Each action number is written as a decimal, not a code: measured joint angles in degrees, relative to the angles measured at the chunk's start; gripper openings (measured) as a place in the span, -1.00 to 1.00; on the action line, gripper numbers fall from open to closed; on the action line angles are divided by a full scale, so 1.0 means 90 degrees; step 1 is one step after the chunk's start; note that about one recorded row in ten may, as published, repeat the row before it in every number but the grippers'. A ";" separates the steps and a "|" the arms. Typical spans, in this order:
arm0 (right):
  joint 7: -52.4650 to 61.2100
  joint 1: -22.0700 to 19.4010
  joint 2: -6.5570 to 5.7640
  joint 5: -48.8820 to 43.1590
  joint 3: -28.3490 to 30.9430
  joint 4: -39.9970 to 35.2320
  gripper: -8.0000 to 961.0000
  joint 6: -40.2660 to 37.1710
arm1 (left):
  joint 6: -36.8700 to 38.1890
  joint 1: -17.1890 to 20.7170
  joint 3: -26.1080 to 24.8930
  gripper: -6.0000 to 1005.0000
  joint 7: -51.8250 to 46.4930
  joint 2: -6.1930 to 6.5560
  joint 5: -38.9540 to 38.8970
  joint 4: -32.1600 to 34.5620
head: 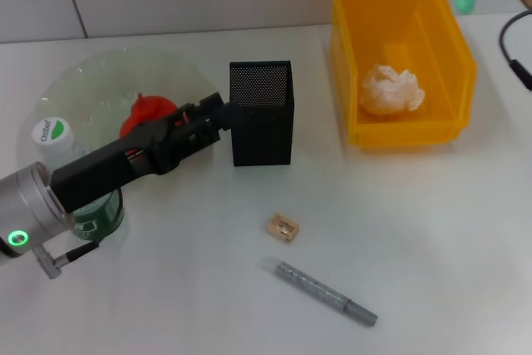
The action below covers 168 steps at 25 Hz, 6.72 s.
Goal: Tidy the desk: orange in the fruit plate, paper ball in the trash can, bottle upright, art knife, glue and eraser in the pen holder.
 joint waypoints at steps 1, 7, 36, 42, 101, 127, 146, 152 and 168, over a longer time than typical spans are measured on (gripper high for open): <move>0.0040 0.0022 -0.0003 -0.0022 -0.0014 0.0010 -0.64 0.0064 | 0.0011 -0.0025 0.0000 0.21 -0.0047 -0.0005 0.0002 0.0020; 0.0156 0.0157 -0.0017 -0.0100 -0.0040 0.0054 -0.64 0.0174 | 0.0073 -0.0146 0.0000 0.20 -0.0280 -0.0087 -0.0005 0.0074; 0.1391 0.0751 -0.0142 -0.1109 -0.0135 -0.0073 -0.64 0.1377 | -0.0389 -0.0796 0.0086 0.20 -0.1519 -0.0269 -0.0377 -0.0151; 0.1259 0.0738 -0.0049 -0.1157 -0.0206 -0.0230 -0.64 0.1486 | -0.0603 -0.0943 0.0167 0.20 -0.1567 -0.0269 -0.0375 -0.0136; -0.0295 0.0990 0.0337 -0.1307 -0.0373 0.0027 -0.64 0.2298 | -0.1060 -0.1091 0.0665 0.20 -0.1531 -0.0269 -0.0819 0.0032; -0.0532 0.1139 0.0344 -0.1306 -0.0374 0.0359 -0.64 0.2265 | -0.1249 -0.1103 0.0675 0.20 -0.1451 -0.0269 -0.0904 0.0017; -0.0717 0.1206 0.0367 -0.1307 -0.0374 0.0480 -0.64 0.2295 | -0.1379 -0.1127 0.0808 0.20 -0.1399 -0.0269 -0.1067 0.0023; -0.0716 0.1236 0.0366 -0.1311 -0.0374 0.0478 -0.64 0.2281 | -0.1416 -0.1150 0.0815 0.20 -0.1381 -0.0269 -0.1073 0.0023; -0.0761 0.1252 0.0365 -0.1357 -0.0374 0.0473 -0.63 0.2258 | -0.1492 -0.1253 0.0841 0.18 -0.1405 -0.0269 -0.1070 -0.0016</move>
